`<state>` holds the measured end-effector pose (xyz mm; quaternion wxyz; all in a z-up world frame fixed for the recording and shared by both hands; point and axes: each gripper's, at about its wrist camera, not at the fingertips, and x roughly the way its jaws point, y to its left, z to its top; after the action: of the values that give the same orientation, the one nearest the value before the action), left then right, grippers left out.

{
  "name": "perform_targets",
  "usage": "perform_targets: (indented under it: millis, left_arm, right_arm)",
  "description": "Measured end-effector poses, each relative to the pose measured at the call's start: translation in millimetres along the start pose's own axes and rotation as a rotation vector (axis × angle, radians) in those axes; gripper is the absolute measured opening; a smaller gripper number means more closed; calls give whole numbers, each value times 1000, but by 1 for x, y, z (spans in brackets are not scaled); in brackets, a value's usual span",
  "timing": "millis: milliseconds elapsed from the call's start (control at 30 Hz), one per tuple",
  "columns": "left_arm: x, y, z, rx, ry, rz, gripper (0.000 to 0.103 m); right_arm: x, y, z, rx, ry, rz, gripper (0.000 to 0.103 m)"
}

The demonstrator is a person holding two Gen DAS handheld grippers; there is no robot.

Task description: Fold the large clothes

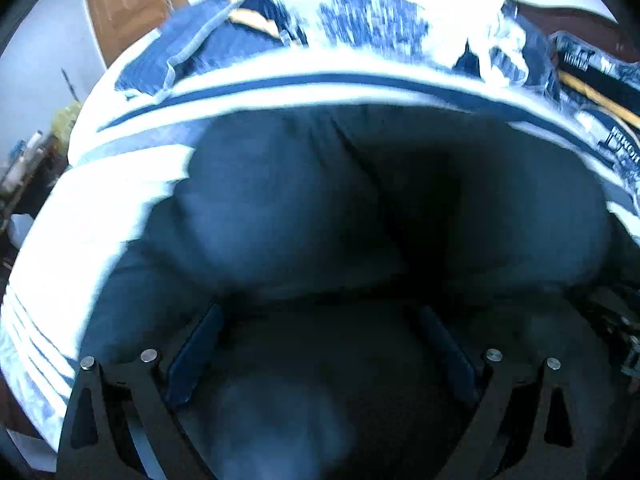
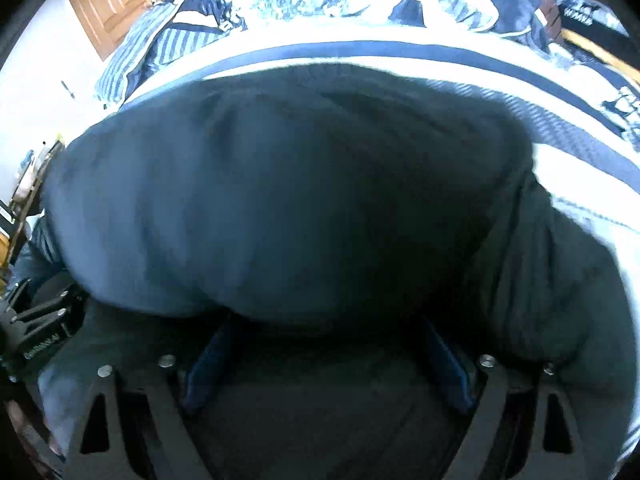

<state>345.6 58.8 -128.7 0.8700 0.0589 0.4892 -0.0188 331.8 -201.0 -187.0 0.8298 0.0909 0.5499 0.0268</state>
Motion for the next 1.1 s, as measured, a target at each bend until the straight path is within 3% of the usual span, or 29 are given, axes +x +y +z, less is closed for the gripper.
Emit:
perform_targets:
  millis: [67,167,333,500,600,667,800,1100]
  left_arm:
    - [-39,6,-16,15,-67,9,98]
    - [-87,10,-48,38,-108,26,98]
    - [-173,14,-98,10,-214,66,98]
    - [-257,20,-114,-30,-345,63,98]
    - [-299,19,-118,-55,-456,69,98]
    - [-312,22,-114,-68,-454,48,99]
    - [-335,27,-108,-114,-393,-70,99]
    - [-374,39,-111,-171,-360,-97,99]
  right_arm:
    - [-37,3,-23,-9,-77,22,91]
    - [-80,5,-60,8,-118,-5,91]
    - [-141,1,-127,116,-86,47,91]
    - [-198,11,-156,139,-83,74,91]
    - [-235,21,-150,134,-127,23,91]
    - [-261,24,-154,143,-168,-5,91]
    - [-299,39,-152,122,-239,-15,91]
    - [-372,78,-159,33,-390,-120,91]
